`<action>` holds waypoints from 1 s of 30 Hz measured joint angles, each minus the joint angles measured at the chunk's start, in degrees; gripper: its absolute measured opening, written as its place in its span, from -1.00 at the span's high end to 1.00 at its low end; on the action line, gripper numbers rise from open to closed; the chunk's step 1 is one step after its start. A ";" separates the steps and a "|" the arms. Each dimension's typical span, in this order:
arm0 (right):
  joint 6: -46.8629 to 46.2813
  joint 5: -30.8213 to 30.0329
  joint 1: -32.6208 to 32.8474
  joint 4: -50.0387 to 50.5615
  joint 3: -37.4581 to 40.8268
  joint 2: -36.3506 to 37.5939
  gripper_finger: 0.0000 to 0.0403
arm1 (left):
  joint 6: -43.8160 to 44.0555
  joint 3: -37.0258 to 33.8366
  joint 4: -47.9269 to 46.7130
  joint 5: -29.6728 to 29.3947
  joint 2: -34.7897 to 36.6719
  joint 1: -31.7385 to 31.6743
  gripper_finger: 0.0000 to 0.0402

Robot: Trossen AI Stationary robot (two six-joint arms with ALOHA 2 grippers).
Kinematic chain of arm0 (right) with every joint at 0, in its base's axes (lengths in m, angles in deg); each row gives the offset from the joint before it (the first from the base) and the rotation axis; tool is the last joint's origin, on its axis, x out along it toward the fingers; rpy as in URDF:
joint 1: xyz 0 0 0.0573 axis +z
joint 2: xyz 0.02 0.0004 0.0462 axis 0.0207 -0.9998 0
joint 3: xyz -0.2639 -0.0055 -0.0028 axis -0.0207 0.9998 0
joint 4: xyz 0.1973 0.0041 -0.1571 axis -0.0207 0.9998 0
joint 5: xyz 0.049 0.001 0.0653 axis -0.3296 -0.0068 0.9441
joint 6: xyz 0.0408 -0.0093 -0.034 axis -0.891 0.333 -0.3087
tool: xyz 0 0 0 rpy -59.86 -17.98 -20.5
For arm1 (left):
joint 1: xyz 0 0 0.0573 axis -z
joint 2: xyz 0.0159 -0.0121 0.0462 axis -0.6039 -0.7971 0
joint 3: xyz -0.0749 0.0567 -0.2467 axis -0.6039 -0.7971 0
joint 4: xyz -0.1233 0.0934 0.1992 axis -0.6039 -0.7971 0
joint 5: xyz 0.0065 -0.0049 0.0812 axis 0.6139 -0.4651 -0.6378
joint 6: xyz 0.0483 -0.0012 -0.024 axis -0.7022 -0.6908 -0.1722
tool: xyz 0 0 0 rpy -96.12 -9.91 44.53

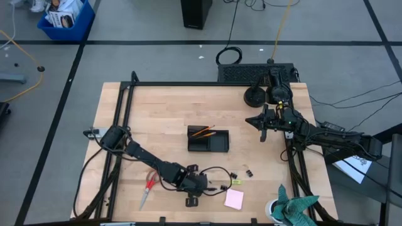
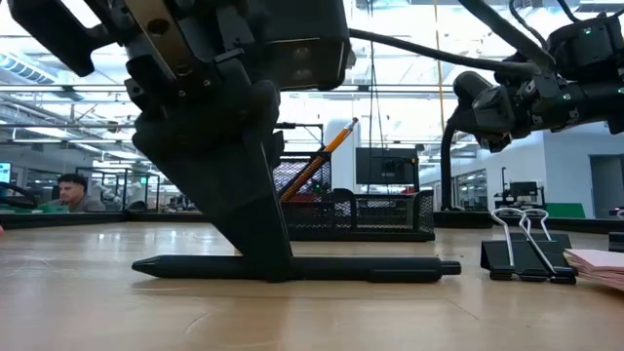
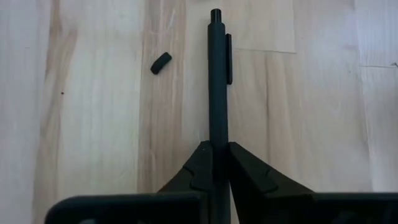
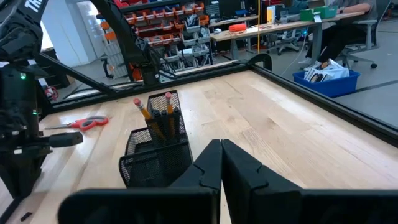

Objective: Pick and place office supplies into organizer
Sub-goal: Put the pen into the top left section of the desk organizer

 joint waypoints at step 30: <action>-0.59 0.11 0.00 1.18 0.01 -0.09 1.00 | 4.64 -0.79 -9.00 -0.45 6.43 7.22 0.85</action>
